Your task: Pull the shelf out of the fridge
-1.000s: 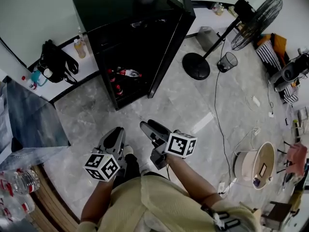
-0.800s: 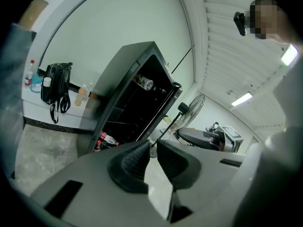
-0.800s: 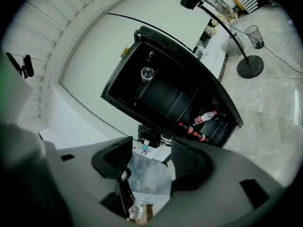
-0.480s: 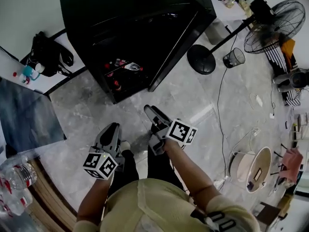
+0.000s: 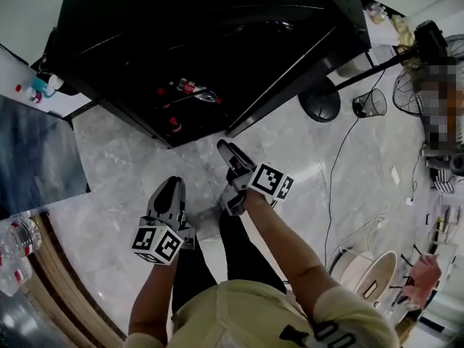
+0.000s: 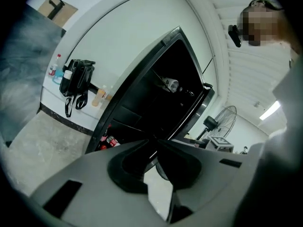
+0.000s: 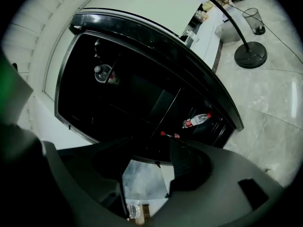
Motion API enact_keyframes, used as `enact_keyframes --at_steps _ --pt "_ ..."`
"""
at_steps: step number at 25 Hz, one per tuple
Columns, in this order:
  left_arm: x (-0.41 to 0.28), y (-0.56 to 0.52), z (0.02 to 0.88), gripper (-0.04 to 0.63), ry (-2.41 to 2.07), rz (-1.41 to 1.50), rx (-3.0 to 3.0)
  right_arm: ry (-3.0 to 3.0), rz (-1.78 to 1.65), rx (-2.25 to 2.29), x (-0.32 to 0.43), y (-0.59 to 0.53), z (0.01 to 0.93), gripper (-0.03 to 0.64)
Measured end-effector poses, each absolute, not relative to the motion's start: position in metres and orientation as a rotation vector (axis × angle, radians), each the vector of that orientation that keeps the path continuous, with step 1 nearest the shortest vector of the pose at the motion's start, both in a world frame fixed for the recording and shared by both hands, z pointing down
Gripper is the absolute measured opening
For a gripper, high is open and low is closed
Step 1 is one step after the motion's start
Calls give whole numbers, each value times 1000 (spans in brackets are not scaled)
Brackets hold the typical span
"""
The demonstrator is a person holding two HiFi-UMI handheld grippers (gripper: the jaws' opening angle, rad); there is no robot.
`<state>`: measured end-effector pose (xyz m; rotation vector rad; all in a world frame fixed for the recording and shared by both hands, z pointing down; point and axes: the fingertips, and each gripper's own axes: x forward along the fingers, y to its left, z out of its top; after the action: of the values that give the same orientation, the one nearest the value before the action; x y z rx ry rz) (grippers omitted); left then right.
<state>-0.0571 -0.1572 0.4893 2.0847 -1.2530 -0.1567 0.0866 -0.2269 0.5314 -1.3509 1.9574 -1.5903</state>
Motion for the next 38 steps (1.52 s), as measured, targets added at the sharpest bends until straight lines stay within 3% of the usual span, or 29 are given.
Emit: enact_keyframes --at_steps 7,21,31,35,38 --pt "-55 -182 521 98 -1327 -242 1983 1987 -1614 -1348 99 -271 568 242" --pt "-52 -190 544 130 -1386 -452 1816 1836 -1562 -1296 101 -365 609 242" --pt "-65 -189 554 130 -1406 -435 1819 1709 -1580 -1349 95 -420 629 242" --pt "-68 -188 554 130 -1415 -437 1821 1703 -1537 -1424 100 -432 629 183" --pt "-69 -187 555 130 -1412 -436 1821 1710 -1518 -1432 98 -438 627 176"
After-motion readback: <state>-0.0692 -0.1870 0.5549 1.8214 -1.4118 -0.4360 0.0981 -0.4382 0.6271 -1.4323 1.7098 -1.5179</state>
